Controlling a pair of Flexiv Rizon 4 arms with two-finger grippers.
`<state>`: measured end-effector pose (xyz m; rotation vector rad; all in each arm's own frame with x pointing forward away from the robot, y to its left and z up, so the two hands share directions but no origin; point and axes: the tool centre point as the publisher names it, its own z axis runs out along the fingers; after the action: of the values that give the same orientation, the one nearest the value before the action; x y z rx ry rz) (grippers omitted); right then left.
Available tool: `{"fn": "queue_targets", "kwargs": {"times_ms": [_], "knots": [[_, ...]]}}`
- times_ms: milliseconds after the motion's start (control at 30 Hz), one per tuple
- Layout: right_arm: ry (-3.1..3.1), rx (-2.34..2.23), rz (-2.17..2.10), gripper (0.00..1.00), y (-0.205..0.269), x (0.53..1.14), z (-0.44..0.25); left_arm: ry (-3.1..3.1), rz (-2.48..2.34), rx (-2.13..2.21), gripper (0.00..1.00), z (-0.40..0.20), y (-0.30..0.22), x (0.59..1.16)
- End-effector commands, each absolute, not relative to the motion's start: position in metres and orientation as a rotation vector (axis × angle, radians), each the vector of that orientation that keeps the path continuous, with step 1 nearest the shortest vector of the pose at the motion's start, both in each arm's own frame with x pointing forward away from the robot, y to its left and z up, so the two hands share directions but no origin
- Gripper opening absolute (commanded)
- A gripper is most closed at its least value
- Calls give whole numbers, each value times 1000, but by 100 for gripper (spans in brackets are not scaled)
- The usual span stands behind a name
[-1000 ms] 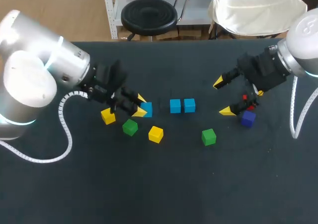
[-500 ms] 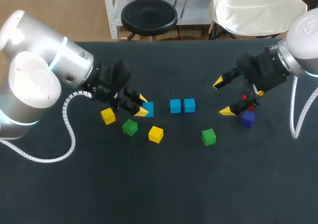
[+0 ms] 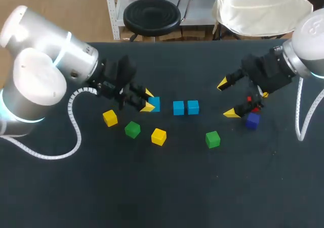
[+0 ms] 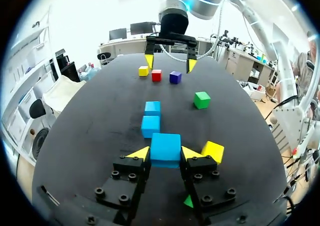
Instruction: Place the blue cubes, place green cubes on the blue cubes, place the yellow cubes on the green cubes, then place the red cubes on the yellow cubes, and place purple cube on the red cubes.
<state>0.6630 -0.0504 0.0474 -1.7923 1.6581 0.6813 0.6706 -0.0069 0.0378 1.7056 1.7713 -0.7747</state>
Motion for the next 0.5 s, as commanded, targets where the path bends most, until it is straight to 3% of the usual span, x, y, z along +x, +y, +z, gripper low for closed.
{"fn": "queue_targets", "kwargs": {"times_ms": [33, 500], "knots": [[1656, -1791, 682, 100, -51, 663, 47, 1780, -793, 1731, 0, 27, -18, 686], [1656, -1791, 682, 100, -51, 663, 47, 1807, -786, 1690, 0, 6, -13, 680]]}}
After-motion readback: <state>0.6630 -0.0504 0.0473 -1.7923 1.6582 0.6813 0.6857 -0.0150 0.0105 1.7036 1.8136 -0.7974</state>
